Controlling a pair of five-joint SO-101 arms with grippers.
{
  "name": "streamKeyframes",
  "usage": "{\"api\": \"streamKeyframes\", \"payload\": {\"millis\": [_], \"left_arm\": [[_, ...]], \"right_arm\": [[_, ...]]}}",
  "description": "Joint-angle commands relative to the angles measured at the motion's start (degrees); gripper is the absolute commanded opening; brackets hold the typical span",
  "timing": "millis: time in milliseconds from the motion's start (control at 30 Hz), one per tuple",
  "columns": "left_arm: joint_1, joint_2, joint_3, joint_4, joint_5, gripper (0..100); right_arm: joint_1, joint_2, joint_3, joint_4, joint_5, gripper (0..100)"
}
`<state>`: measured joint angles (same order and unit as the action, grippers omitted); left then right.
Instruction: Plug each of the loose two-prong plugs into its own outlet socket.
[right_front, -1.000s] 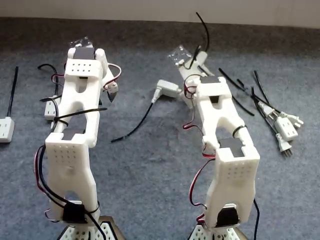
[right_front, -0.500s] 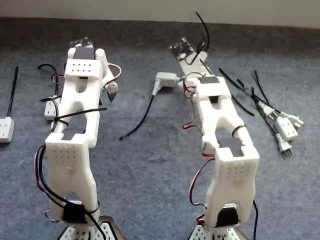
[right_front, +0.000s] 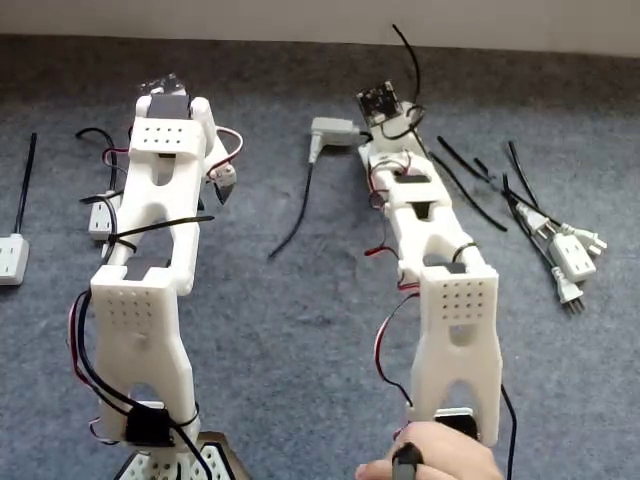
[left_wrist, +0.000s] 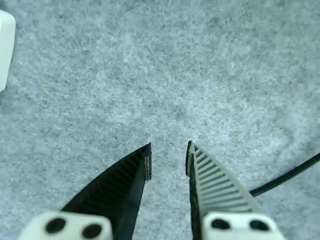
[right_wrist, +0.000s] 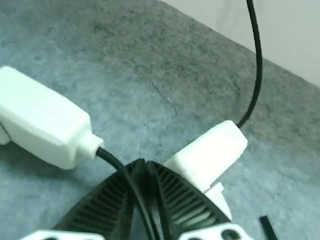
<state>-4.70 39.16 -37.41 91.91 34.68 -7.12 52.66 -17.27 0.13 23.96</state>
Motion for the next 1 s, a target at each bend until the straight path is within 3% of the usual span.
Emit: {"api": "streamKeyframes", "payload": {"millis": [0, 300, 400, 700, 833, 967], "left_arm": [[0.04, -0.48, -0.48, -0.53, 0.7, 14], [0.04, -0.4, -0.22, -2.11, 0.7, 14], [0.04, -0.4, -0.22, -2.11, 0.7, 14], [0.04, -0.4, 0.48, -2.11, 0.7, 14], [0.04, -0.4, 0.66, -2.11, 0.7, 14], [0.04, -0.4, 0.66, -2.11, 0.7, 14]], "right_arm": [[0.4, 4.79, -12.26, -2.15, -0.88, 1.4], [3.91, 8.92, -26.68, 13.14, -0.97, 25.5], [4.97, 7.08, -31.43, 22.11, -1.67, 26.4], [8.57, 3.03, -52.79, 45.32, -14.24, 26.5], [9.19, 3.21, -60.0, 48.04, -19.78, 29.0], [6.99, 4.53, -57.1, 47.16, -19.96, 37.2]]}}
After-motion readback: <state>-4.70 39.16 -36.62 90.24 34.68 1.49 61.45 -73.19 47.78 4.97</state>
